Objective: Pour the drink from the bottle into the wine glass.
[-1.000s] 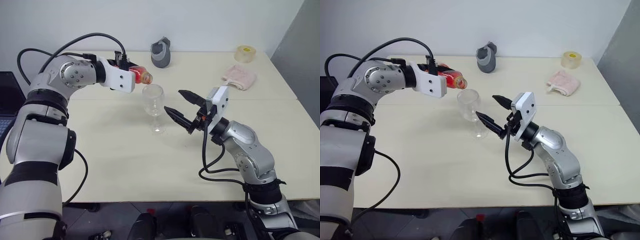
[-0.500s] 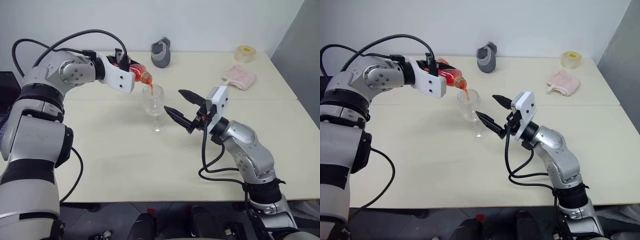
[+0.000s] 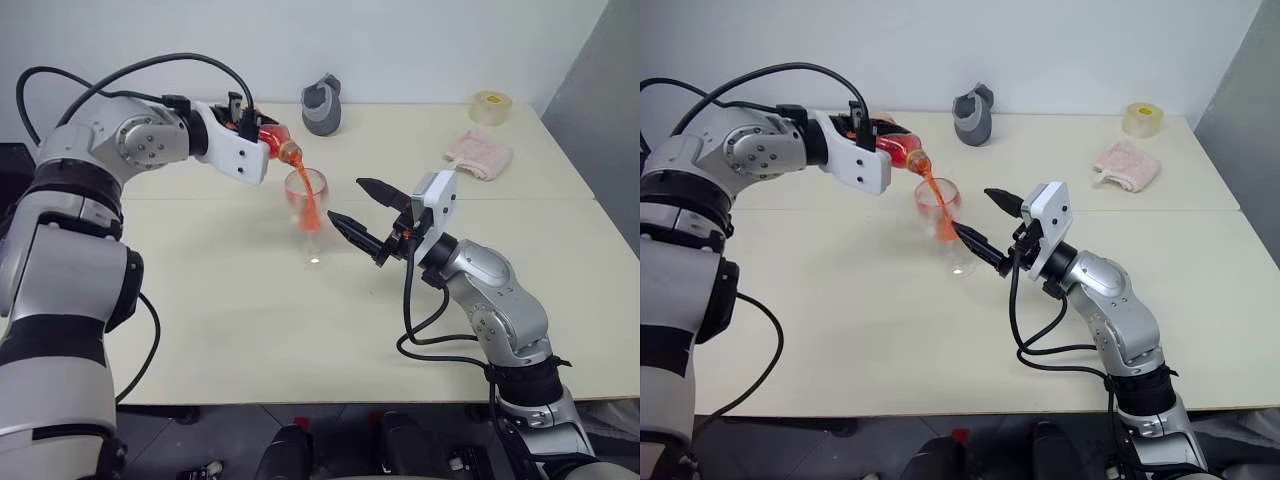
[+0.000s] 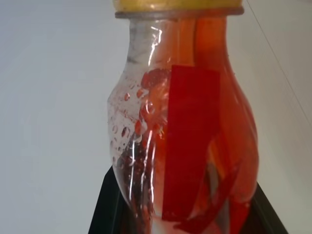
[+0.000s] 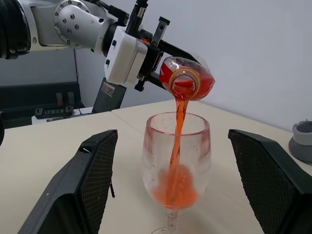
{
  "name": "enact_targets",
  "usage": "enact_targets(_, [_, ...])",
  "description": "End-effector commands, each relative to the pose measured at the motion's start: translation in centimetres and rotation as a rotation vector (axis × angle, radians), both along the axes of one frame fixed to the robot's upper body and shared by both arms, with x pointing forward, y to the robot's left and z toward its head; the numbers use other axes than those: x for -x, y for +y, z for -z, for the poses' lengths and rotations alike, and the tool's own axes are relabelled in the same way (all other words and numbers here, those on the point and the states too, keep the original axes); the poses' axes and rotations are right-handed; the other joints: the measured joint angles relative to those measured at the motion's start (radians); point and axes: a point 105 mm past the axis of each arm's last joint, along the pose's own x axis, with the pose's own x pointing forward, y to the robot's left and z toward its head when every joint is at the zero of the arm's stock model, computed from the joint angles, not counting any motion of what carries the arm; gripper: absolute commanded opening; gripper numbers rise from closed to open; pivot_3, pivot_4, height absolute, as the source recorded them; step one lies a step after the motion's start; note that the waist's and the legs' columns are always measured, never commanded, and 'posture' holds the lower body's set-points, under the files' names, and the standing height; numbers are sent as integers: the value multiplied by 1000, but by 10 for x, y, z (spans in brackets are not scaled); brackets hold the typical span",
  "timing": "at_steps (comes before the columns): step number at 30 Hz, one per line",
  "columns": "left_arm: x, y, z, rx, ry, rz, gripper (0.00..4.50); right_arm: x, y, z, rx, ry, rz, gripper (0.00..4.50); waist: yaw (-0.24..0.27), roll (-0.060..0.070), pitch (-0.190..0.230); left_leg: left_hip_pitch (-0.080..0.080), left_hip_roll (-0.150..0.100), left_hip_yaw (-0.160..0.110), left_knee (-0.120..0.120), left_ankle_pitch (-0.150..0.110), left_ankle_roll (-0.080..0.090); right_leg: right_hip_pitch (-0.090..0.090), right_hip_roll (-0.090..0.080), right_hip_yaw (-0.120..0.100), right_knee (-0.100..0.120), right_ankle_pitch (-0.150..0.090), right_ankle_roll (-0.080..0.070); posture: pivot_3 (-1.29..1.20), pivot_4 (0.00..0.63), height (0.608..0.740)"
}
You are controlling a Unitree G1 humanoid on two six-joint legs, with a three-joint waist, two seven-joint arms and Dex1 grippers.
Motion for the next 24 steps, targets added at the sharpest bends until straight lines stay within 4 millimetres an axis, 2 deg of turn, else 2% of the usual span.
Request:
enact_targets(1, [4, 3, -28, 13, -86, 3, 1028, 4, -1, -14, -22, -66, -10, 3895, 0, 0, 0, 0, 0, 0, 0, 0, 0, 0, 0, 0, 0, 0, 0, 0, 150, 740])
enact_targets(24, [3, 6, -31, -41, -120, -11, 1028, 5, 0, -13, -19, -64, -21, 3895, 0, 0, 0, 0, 0, 0, 0, 0, 0, 0, 0, 0, 0, 0, 0, 0, 150, 740])
